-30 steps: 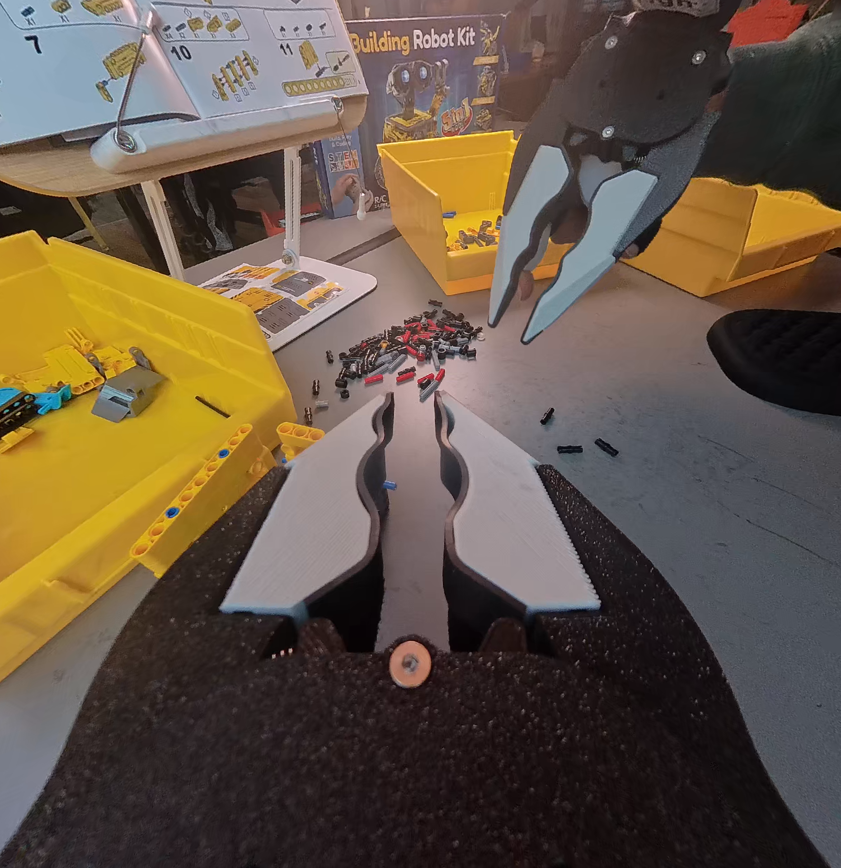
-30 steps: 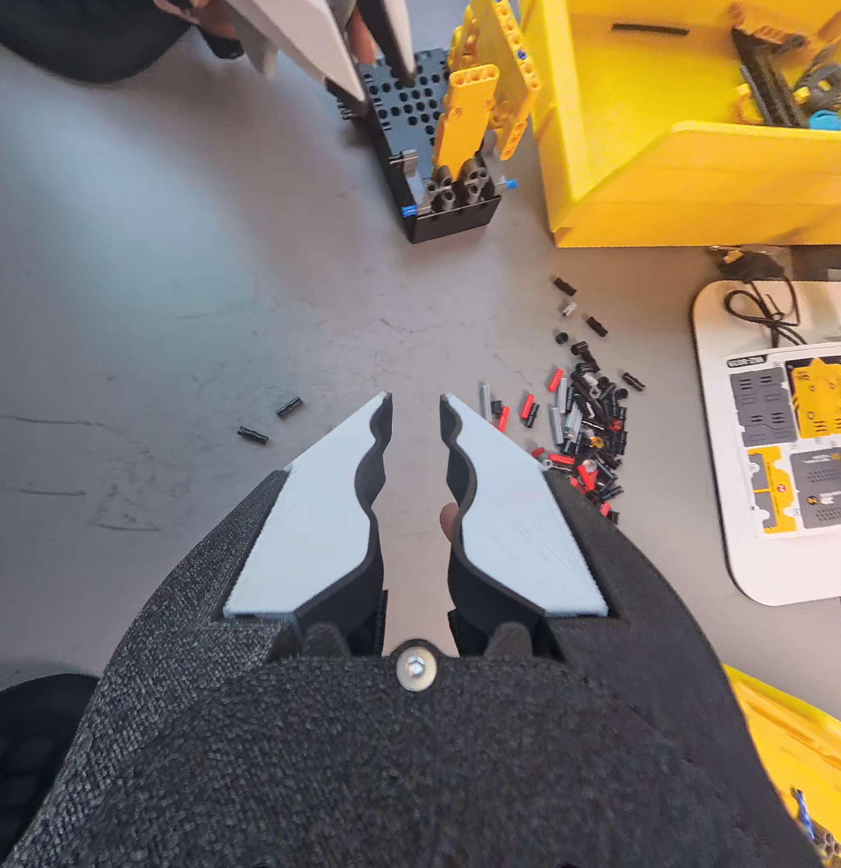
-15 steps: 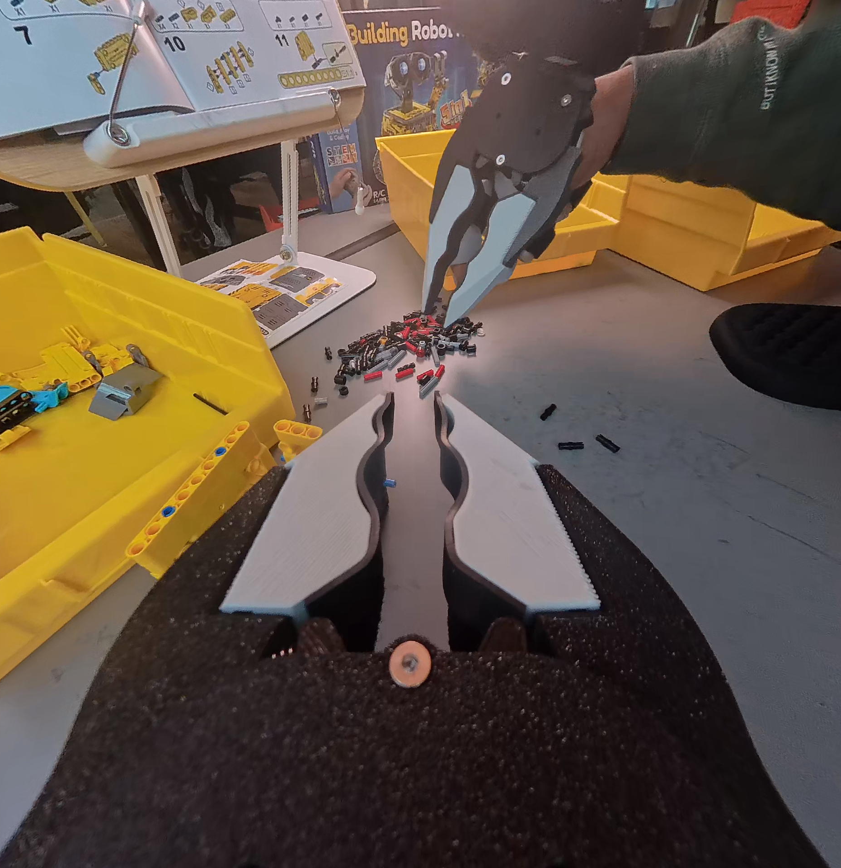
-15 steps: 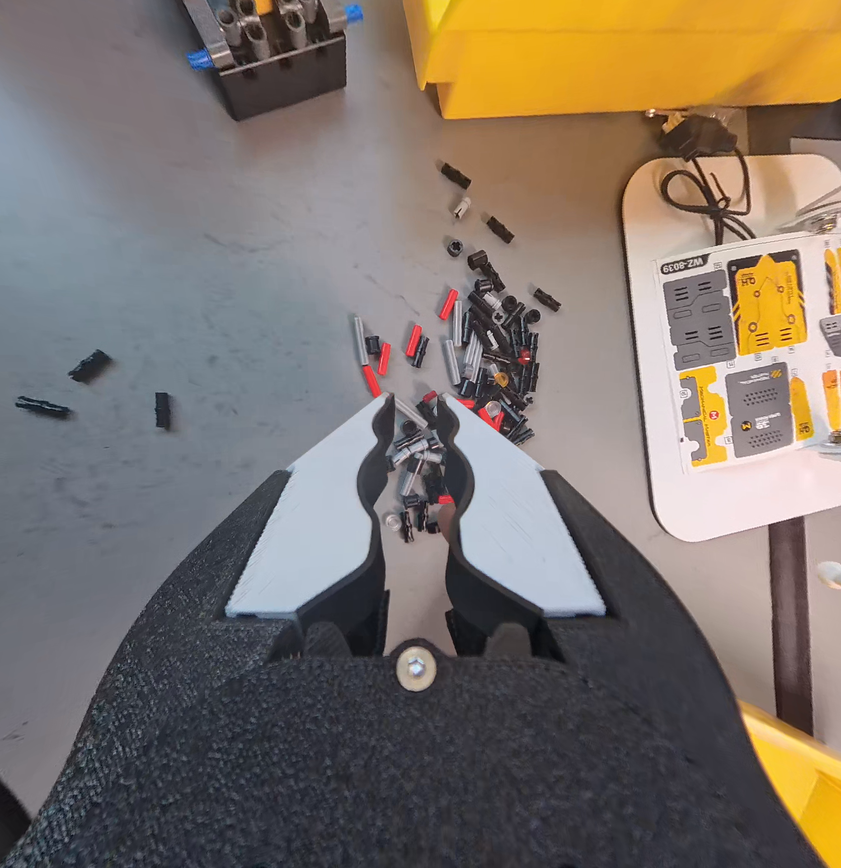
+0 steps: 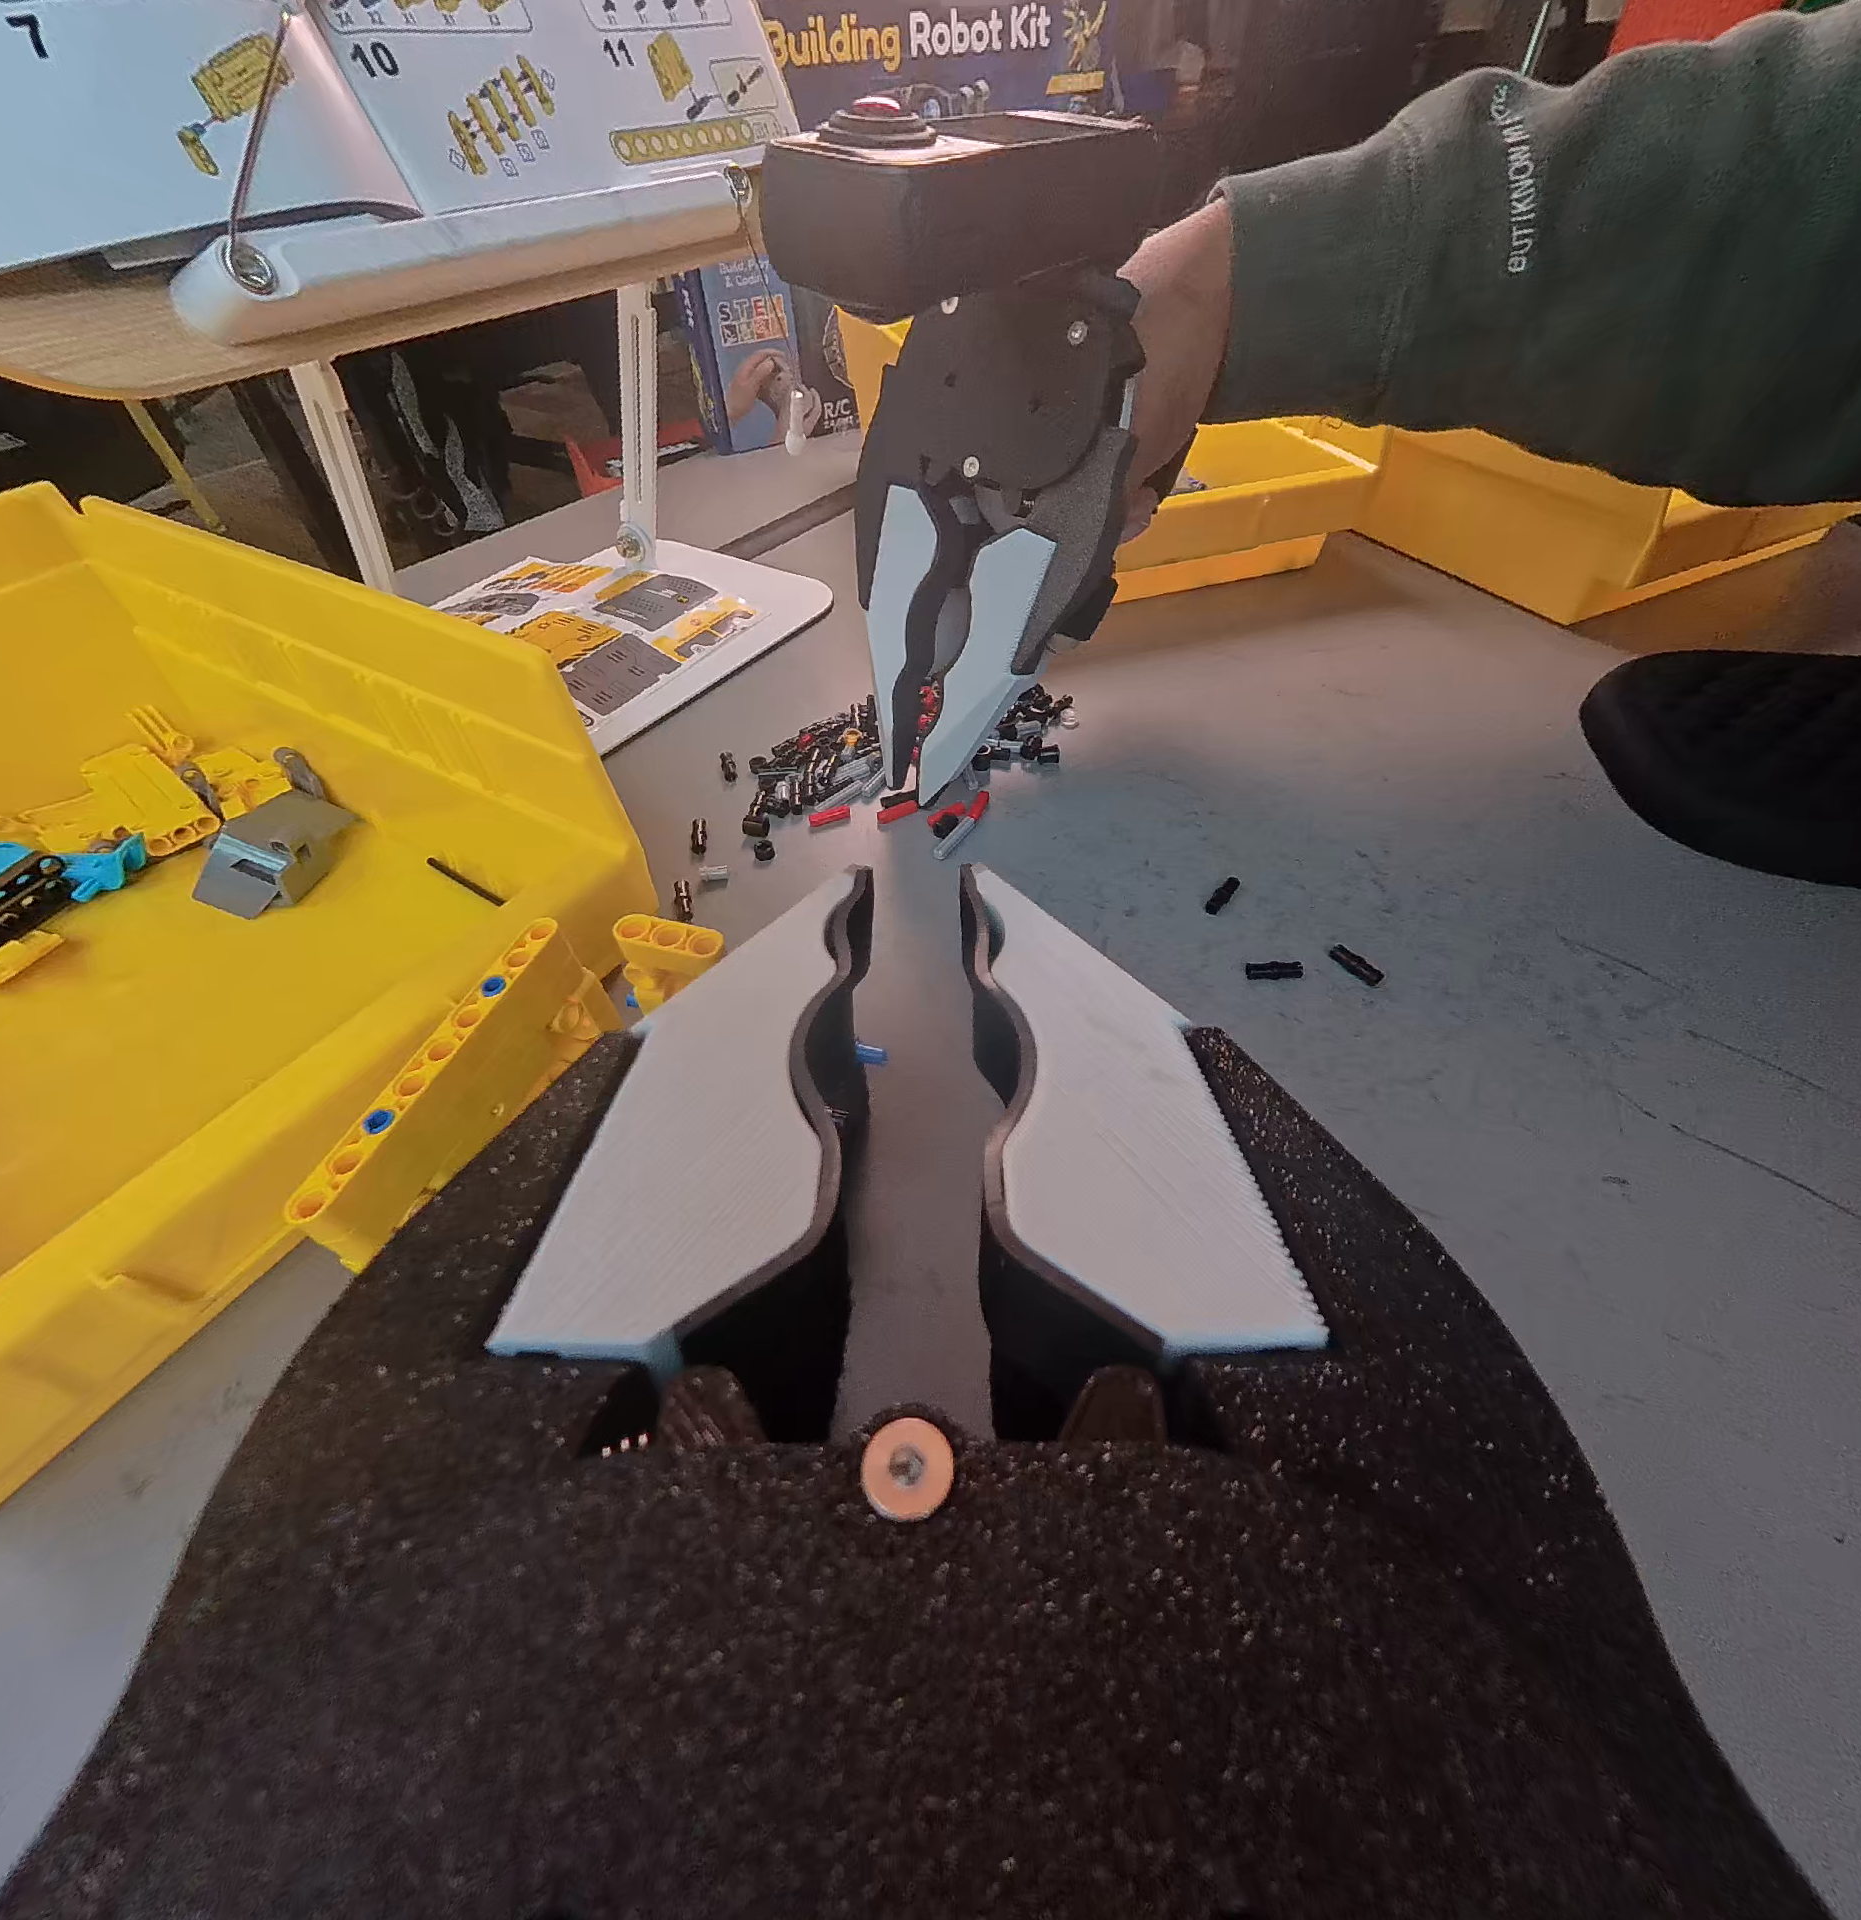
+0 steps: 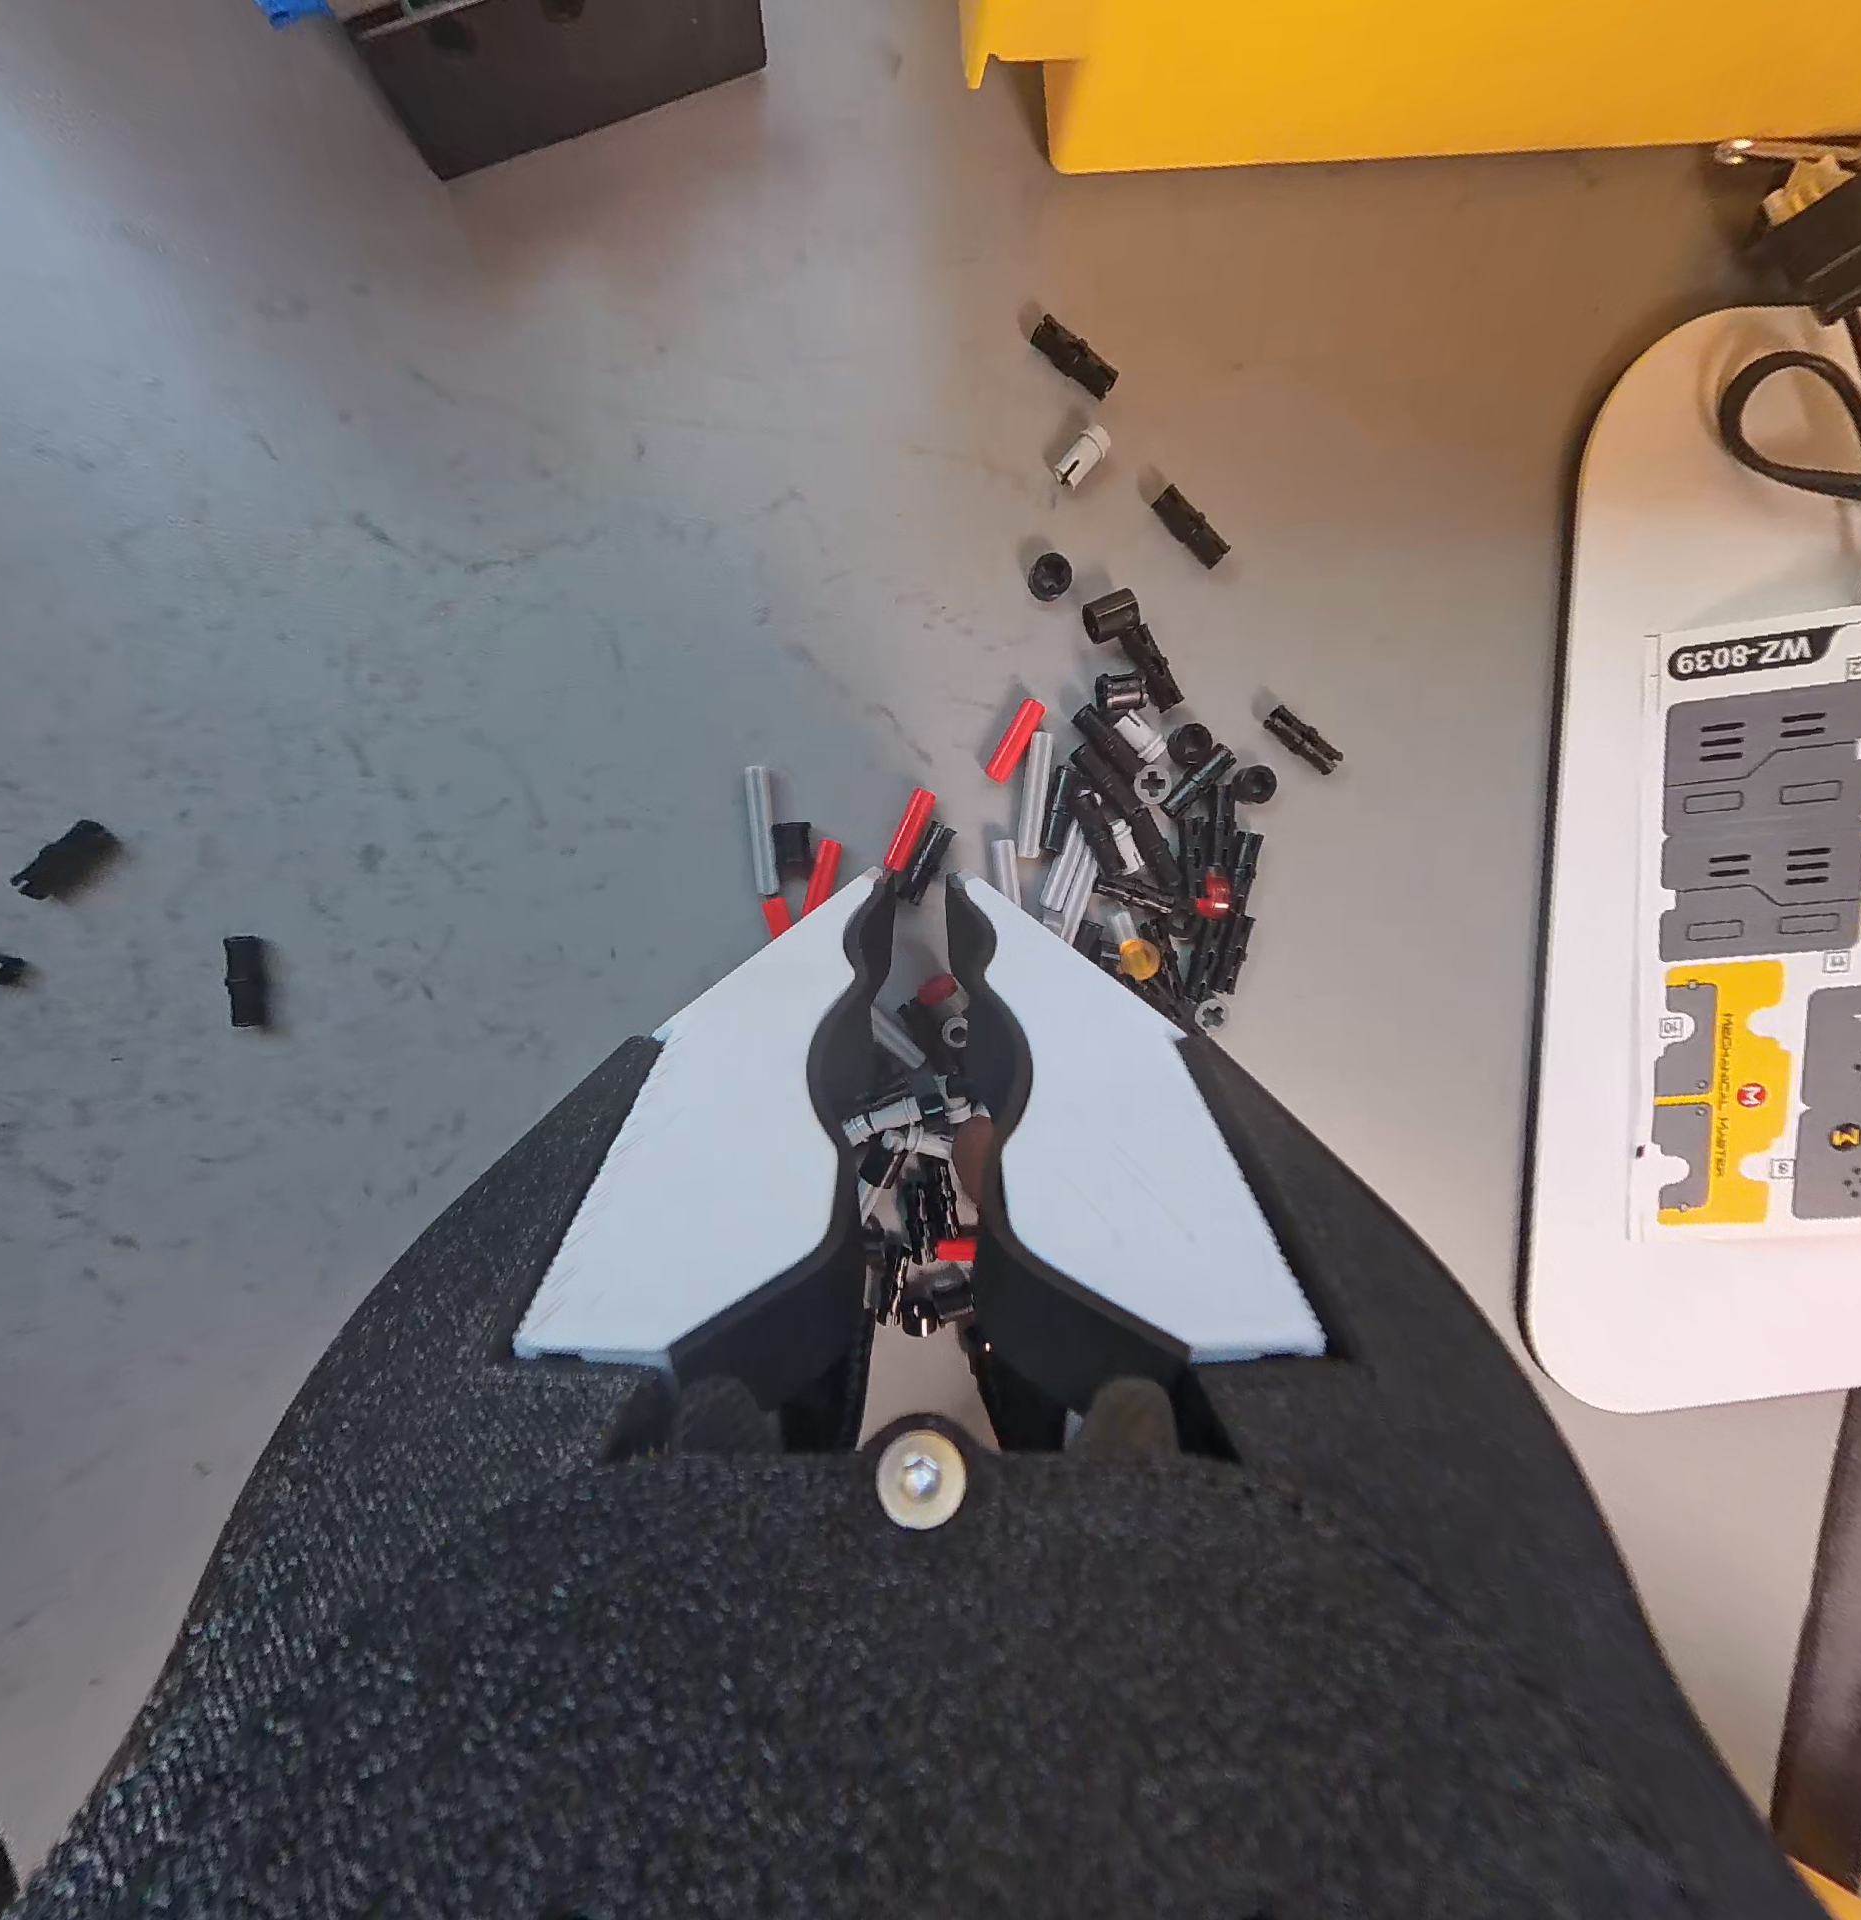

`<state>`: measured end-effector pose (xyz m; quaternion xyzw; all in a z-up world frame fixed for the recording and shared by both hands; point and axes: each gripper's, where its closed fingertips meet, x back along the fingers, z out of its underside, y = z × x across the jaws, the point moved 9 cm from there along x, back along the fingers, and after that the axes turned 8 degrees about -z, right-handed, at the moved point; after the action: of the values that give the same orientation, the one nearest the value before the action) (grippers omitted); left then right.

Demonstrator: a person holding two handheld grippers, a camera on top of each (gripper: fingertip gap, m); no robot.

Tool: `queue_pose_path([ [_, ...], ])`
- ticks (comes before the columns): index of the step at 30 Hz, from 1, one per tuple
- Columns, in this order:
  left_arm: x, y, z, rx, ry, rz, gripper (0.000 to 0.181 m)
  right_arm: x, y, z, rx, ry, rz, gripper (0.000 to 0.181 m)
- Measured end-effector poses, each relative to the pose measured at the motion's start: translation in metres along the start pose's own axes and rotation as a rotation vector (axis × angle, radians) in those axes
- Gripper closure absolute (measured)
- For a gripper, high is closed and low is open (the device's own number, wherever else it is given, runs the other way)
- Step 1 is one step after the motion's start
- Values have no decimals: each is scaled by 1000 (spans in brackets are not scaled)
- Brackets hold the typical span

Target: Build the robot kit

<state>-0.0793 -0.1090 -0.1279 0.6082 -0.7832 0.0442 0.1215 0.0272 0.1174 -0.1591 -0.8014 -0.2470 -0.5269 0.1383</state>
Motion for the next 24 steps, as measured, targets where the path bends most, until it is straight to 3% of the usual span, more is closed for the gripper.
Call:
queue_pose_path([
  [16,-5,0,7,-17,37,-4,166,-1,-10,1,-104,-20,-136,177],
  [21,-4,1,6,-22,32,-16,167,2,-6,1,-76,-6,-71,177],
  [24,-3,2,4,-17,20,-25,166,20,7,-8,-47,-70,-28,177],
])
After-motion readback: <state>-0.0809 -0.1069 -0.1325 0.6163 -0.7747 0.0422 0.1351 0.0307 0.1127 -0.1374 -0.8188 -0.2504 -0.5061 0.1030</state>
